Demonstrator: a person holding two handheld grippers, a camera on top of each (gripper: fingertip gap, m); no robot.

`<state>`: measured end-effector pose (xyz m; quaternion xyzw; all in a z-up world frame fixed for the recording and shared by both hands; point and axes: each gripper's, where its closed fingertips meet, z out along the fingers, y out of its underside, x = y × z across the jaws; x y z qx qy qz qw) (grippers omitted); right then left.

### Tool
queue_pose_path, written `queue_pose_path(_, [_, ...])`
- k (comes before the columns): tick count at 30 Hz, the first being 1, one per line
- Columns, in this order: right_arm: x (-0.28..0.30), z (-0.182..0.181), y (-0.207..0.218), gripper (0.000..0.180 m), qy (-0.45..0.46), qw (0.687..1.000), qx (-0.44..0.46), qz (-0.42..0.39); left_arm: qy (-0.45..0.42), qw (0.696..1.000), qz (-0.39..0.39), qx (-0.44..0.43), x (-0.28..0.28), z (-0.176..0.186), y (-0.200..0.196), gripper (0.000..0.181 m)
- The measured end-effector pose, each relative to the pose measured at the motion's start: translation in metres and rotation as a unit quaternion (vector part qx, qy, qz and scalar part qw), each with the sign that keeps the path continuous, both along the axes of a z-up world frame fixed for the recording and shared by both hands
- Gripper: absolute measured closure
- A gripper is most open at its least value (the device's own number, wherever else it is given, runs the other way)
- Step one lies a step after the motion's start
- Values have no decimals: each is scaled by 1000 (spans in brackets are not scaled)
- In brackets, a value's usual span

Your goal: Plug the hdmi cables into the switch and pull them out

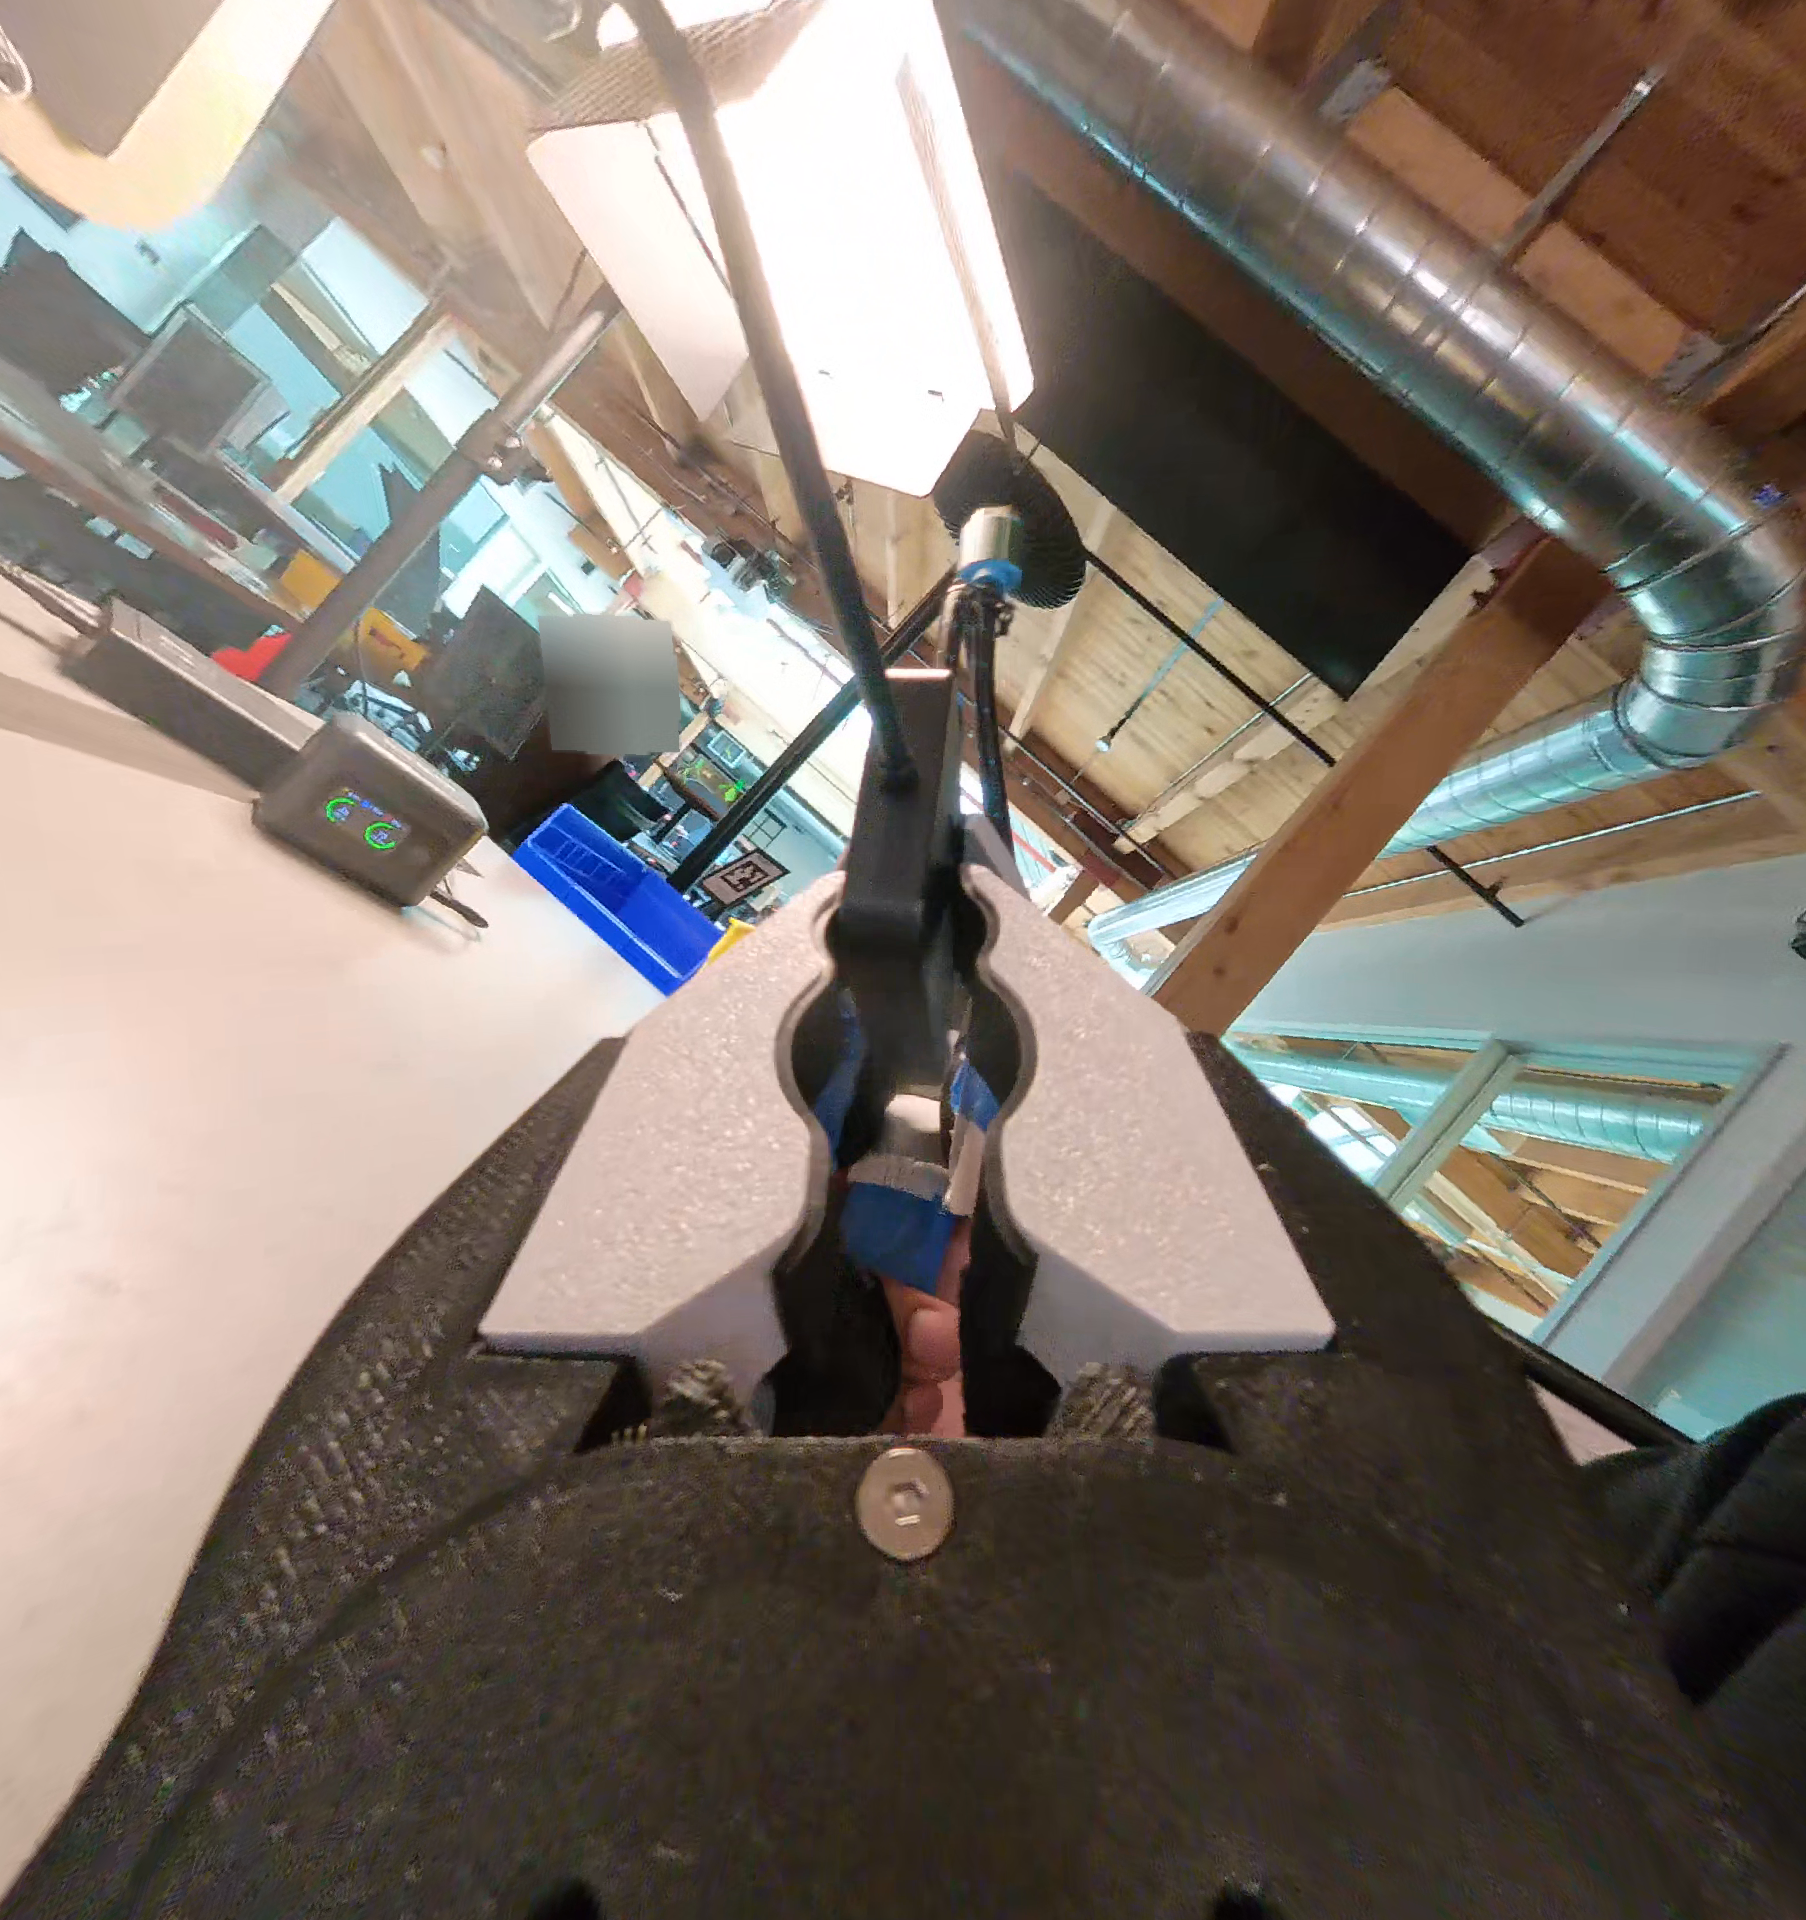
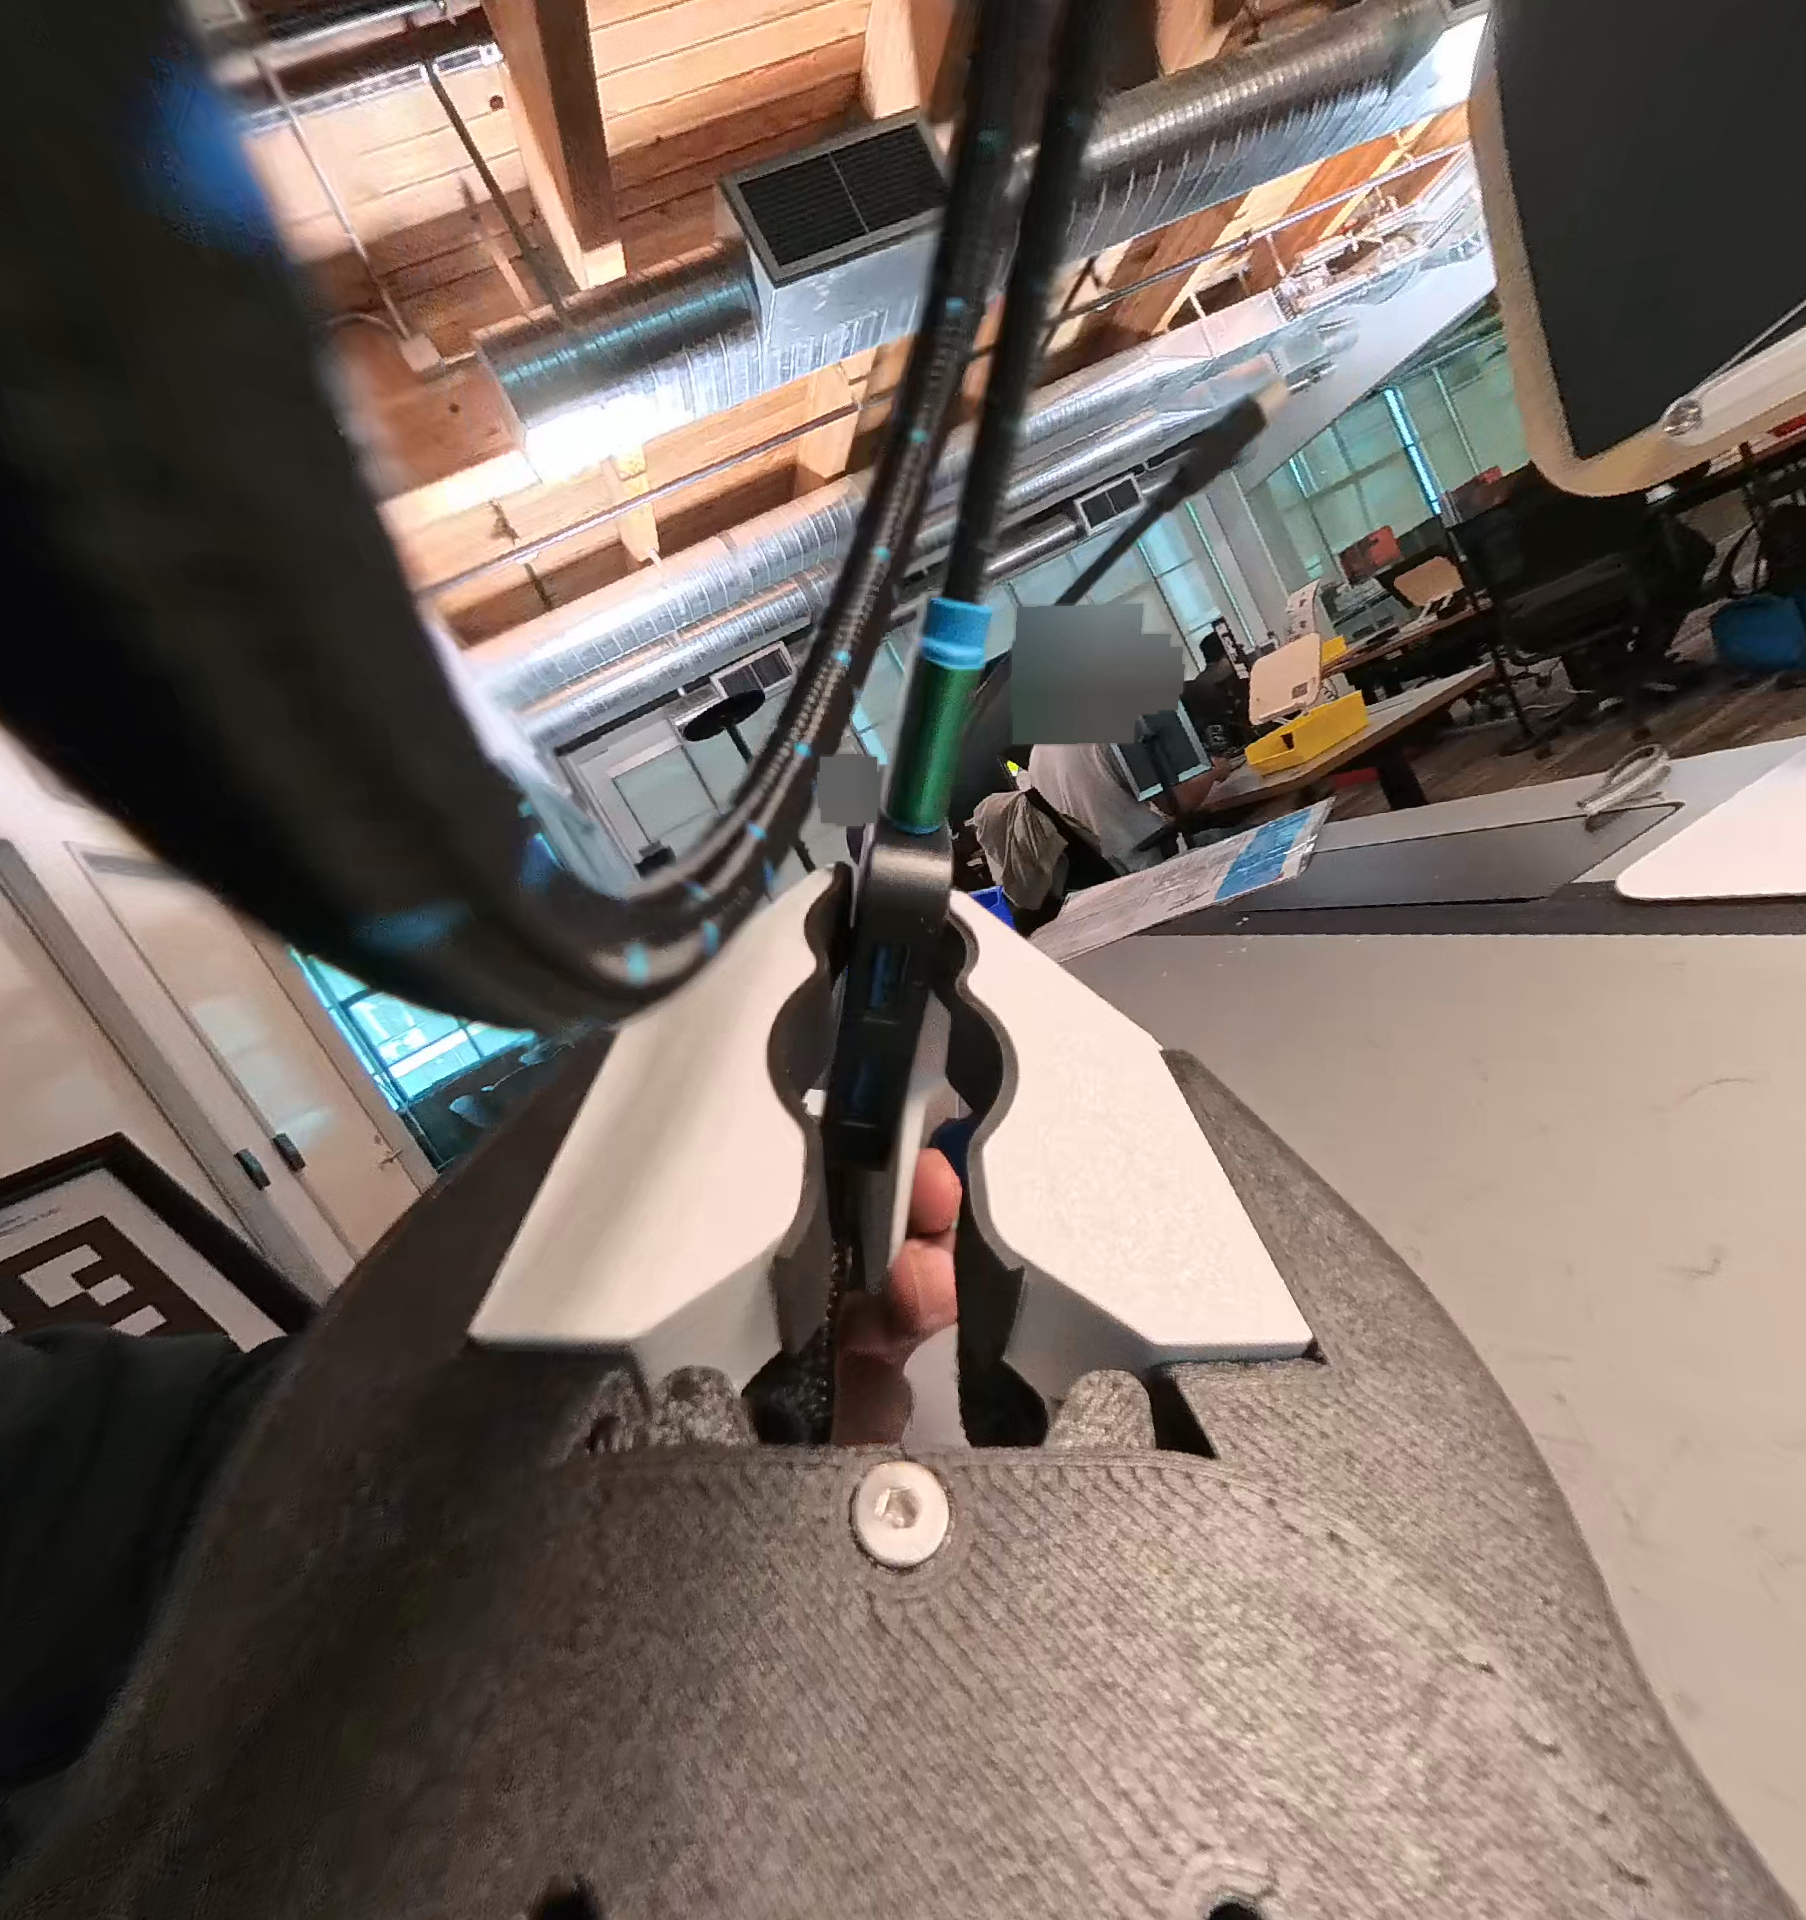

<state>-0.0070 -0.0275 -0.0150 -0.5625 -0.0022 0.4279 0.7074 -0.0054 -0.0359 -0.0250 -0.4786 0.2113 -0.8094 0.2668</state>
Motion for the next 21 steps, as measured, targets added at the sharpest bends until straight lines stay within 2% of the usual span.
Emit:
queue_pose_path(5, [10,-5,5,153,-62,997,-17,-52,17,996,58,65,-6,5,10,168])
queue_pose_path(10, [23,-12,7,155,-186,976,-28,-106,74,969,154,179,-16,5,38,167])
queue_pose_path(13, [20,-19,5,155,-303,945,-22,-126,90,958,193,193,-30,10,64,167])
queue_pose_path(17, [12,-23,2,155,-432,888,7,-158,167,912,263,269,-44,1,99,167])
queue_pose_path(21, [23,-23,5,150,-513,825,26,-236,201,899,175,347,-35,-11,82,167])
